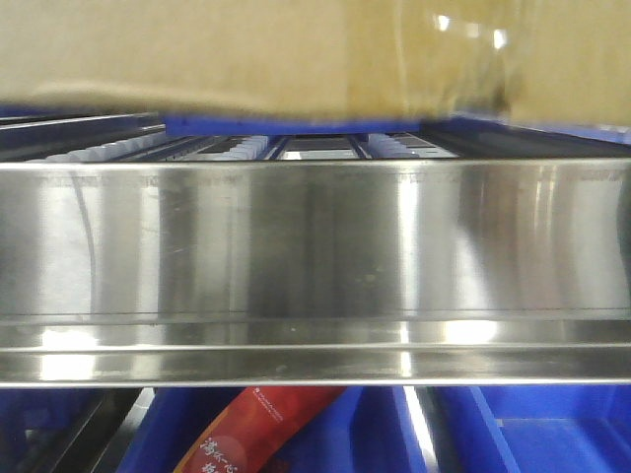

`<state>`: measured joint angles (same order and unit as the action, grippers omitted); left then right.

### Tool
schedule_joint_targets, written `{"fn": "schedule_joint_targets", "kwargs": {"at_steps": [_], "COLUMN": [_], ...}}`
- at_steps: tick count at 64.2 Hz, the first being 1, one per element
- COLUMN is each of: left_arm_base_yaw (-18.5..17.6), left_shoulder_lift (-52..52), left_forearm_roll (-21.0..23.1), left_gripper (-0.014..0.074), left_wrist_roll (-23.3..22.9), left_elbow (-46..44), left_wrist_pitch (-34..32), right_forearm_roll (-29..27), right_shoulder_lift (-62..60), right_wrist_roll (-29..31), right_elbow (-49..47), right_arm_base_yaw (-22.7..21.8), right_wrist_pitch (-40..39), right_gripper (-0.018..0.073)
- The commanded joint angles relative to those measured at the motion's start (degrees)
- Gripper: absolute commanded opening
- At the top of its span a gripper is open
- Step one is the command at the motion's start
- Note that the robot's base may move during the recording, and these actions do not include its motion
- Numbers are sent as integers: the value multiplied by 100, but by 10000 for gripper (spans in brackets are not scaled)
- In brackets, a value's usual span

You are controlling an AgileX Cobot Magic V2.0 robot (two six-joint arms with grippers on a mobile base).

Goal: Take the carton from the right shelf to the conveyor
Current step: 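Lift the clamped carton up and pull it off the shelf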

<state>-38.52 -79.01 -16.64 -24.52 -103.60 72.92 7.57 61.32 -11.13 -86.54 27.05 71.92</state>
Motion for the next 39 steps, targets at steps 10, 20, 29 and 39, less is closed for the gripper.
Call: {"fn": "schedule_joint_targets", "kwargs": {"at_steps": [10, 20, 29, 39], "left_arm_base_yaw": [-138, -138, -138, -138], "left_shoulder_lift": [306, 305, 305, 305], "left_forearm_roll": [-64, -64, -64, -64], "left_gripper": [-19, -19, -19, -19], "left_wrist_roll": [-151, -151, -151, -151], "left_elbow": [-37, 18, 145, 172], "left_wrist_pitch": [-296, -296, -296, -296], "right_forearm_roll": [8, 8, 8, 8], "right_shoulder_lift": [221, 363, 373, 373], "right_wrist_roll": [65, 65, 65, 65], "right_elbow": [110, 110, 110, 110], "right_arm_base_yaw": [-1, -1, -1, -1], "right_wrist_pitch": [-714, -965, -1101, -1080], "right_gripper": [-60, -60, -60, -60]}}
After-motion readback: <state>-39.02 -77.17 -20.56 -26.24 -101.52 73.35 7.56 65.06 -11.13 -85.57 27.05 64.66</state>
